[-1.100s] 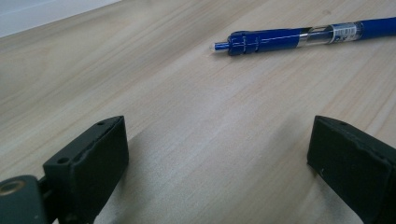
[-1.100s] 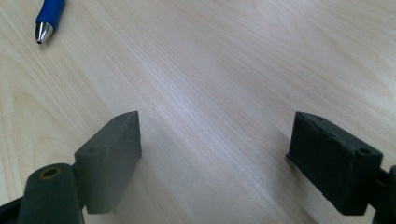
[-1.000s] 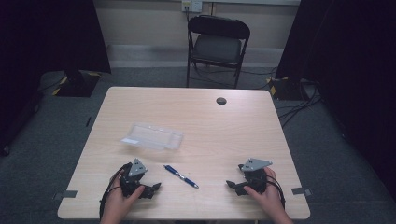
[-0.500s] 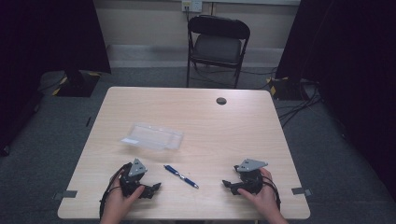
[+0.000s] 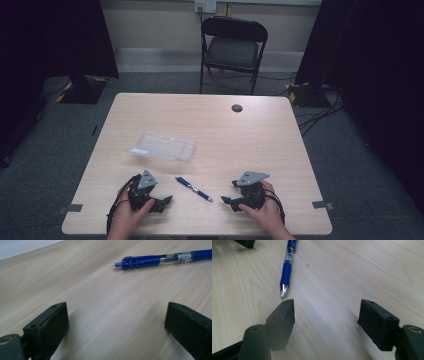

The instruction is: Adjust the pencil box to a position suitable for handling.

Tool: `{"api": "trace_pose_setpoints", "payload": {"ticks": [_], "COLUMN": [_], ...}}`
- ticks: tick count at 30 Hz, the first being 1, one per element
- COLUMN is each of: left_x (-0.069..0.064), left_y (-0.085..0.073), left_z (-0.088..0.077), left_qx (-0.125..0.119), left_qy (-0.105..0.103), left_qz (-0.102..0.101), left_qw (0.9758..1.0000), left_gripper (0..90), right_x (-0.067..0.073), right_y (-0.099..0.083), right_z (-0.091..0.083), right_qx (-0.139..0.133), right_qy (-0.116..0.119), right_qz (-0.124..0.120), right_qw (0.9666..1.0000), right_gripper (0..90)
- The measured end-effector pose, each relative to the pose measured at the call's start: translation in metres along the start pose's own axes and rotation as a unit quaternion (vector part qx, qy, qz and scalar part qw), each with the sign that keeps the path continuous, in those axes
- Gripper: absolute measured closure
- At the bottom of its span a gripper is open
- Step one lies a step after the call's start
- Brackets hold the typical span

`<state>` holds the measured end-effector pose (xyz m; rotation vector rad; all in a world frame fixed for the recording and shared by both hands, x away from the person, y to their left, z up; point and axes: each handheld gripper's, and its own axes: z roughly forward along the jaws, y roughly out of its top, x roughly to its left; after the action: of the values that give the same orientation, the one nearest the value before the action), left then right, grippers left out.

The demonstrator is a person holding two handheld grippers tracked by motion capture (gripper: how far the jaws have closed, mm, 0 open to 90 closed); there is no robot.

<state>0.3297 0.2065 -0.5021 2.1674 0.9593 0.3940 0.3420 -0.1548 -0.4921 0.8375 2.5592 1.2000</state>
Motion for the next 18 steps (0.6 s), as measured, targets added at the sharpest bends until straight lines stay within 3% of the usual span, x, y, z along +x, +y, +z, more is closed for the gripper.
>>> {"api": "trace_pose_setpoints", "payload": {"ticks": [4, 8, 11, 18], "left_x": [0.000, 0.000, 0.000, 0.000], "left_y": [0.000, 0.000, 0.000, 0.000], "left_z": [0.000, 0.000, 0.000, 0.000], "left_qx": [0.000, 0.000, 0.000, 0.000], "left_qy": [0.000, 0.000, 0.000, 0.000], "left_qz": [0.000, 0.000, 0.000, 0.000], "left_qw": [1.0000, 1.0000, 1.0000, 1.0000], "left_gripper": [4.9, 4.9, 4.9, 4.8], "right_x": [0.007, 0.020, 0.024, 0.031], "right_y": [0.006, 0.021, 0.028, 0.037], "right_z": [0.006, 0.014, 0.018, 0.033], "right_qx": [-0.003, 0.000, 0.002, 0.006], "right_qy": [0.012, 0.027, 0.036, 0.044], "right_qz": [-0.002, -0.028, -0.026, -0.030], "right_qw": [0.9999, 0.9992, 0.9990, 0.9986], "right_gripper": [31.1, 34.4, 35.3, 46.8]}}
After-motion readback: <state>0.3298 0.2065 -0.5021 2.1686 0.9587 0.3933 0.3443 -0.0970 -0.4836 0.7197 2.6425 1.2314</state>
